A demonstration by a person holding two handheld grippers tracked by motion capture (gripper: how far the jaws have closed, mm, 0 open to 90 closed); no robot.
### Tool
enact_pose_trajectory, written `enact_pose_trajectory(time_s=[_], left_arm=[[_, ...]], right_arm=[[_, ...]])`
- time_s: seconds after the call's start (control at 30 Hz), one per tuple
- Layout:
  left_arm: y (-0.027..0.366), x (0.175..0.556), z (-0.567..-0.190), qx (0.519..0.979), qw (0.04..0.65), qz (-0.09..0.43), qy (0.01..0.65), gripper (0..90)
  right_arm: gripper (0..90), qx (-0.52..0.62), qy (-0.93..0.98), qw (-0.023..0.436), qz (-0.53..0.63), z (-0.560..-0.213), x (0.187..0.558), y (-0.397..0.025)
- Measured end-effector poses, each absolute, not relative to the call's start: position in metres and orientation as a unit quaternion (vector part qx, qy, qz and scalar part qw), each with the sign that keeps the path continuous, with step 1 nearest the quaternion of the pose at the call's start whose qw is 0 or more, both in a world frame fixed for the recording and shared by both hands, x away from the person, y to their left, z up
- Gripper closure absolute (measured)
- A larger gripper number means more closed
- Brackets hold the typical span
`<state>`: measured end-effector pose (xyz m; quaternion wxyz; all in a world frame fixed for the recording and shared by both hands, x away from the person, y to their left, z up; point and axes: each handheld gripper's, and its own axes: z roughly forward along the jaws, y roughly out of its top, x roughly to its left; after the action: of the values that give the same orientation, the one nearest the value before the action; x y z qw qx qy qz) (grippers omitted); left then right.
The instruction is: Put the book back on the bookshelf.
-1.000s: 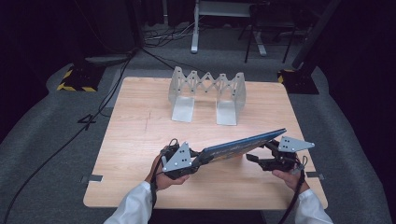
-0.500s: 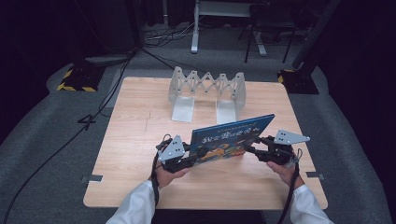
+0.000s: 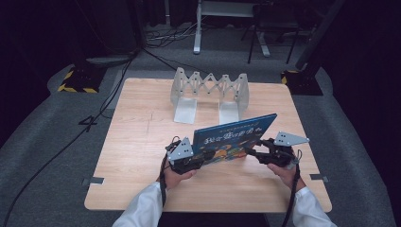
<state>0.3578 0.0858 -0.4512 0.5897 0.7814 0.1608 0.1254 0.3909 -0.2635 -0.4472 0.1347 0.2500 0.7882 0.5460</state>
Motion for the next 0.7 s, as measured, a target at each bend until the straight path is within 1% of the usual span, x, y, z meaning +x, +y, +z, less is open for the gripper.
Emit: enact_pose_trajectory(time_s=[0.07,0.1,0.17,0.23,0.27,0.3,0.4,0.5,0.57,0.7], left_arm=[[0.084,0.356,-0.45,0.785,0.587,0.128,0.149,79.6],[0.083,0.354,-0.449,0.787,0.585,0.131,0.146,81.1],[0.081,0.352,-0.447,0.788,0.58,0.142,0.15,82.6],[0.082,0.354,-0.447,0.783,0.585,0.139,0.158,82.7],[0.083,0.353,-0.446,0.781,0.585,0.145,0.163,82.7],[0.084,0.353,-0.444,0.782,0.582,0.152,0.164,82.7],[0.089,0.352,-0.439,0.779,0.58,0.167,0.17,82.8],[0.094,0.352,-0.434,0.775,0.58,0.173,0.184,82.8],[0.097,0.353,-0.432,0.776,0.574,0.183,0.189,82.8],[0.1,0.352,-0.428,0.779,0.561,0.201,0.197,82.9]], right_arm=[[49.7,0.258,0.79,0.151,0.535,-0.449,0.39,-0.261],[47.7,0.26,0.791,0.156,0.532,-0.45,0.39,-0.26],[41.2,0.267,0.795,0.152,0.523,-0.453,0.39,-0.26],[39.0,0.273,0.801,0.147,0.512,-0.458,0.39,-0.261],[36.6,0.277,0.808,0.145,0.499,-0.462,0.39,-0.263],[36.2,0.283,0.812,0.139,0.492,-0.465,0.389,-0.266],[36.3,0.292,0.818,0.145,0.473,-0.473,0.386,-0.275],[34.4,0.317,0.821,0.124,0.458,-0.479,0.387,-0.283],[34.4,0.324,0.822,0.133,0.449,-0.483,0.386,-0.289],[33.5,0.326,0.842,0.125,0.41,-0.493,0.382,-0.293]])
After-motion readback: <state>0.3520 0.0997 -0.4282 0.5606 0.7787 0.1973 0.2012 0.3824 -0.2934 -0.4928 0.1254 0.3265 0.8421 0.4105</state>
